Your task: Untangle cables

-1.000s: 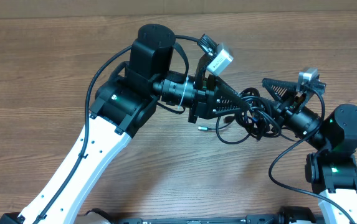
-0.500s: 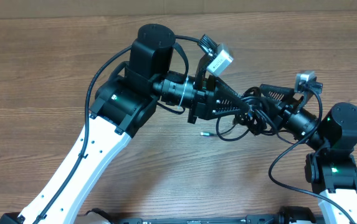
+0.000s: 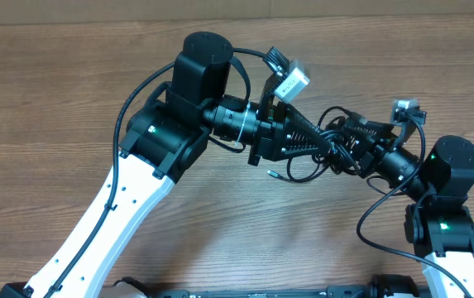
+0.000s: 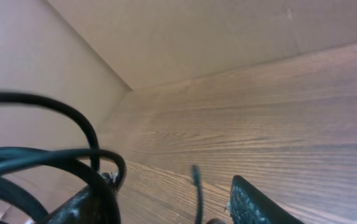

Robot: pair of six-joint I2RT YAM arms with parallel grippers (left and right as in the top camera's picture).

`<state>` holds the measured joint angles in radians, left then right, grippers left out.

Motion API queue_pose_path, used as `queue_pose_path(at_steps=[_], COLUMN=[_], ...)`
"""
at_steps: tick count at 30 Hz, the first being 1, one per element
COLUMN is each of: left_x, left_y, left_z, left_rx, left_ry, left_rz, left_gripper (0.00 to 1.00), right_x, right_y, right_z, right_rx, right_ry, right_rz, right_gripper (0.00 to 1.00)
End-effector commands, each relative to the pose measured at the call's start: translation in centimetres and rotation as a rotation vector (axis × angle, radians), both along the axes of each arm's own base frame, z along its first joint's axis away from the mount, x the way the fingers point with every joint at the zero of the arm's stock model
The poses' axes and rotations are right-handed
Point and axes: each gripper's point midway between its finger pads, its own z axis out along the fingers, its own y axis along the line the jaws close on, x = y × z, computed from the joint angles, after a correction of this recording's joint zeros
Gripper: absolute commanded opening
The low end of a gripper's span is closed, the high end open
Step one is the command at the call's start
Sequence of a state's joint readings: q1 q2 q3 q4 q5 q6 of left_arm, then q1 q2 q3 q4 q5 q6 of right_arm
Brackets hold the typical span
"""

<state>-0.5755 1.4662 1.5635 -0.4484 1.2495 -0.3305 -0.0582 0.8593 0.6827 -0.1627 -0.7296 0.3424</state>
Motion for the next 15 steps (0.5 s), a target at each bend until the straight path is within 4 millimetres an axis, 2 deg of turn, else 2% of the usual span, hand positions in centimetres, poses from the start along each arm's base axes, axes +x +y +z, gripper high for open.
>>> queue_pose_path(at_steps=[1,9,15], left_x=[-2.2,-2.2,-2.0], left_y=[0.7,0.7,0.7], left_z=[2.1,2.0,2.0], left_rx=[-0.057,-0.058,-0.054], left_ry=[-0.051,-0.054,-0.056], left_rz=[-0.082,-0.082,-0.07], left_gripper=[0.04,0.04,0.04], right_x=[0.7,0.6,0.2], right_y=[-1.0,-1.0,-1.0], right_z=[-0.3,-0.7,-1.8], right_rx=[-0.02,-0.021,-0.018], right_ry=[0.01,0.03,0.087], right_rz=[-0.065,-0.068,-0.066], right_gripper=[0.51,0.52,0.5])
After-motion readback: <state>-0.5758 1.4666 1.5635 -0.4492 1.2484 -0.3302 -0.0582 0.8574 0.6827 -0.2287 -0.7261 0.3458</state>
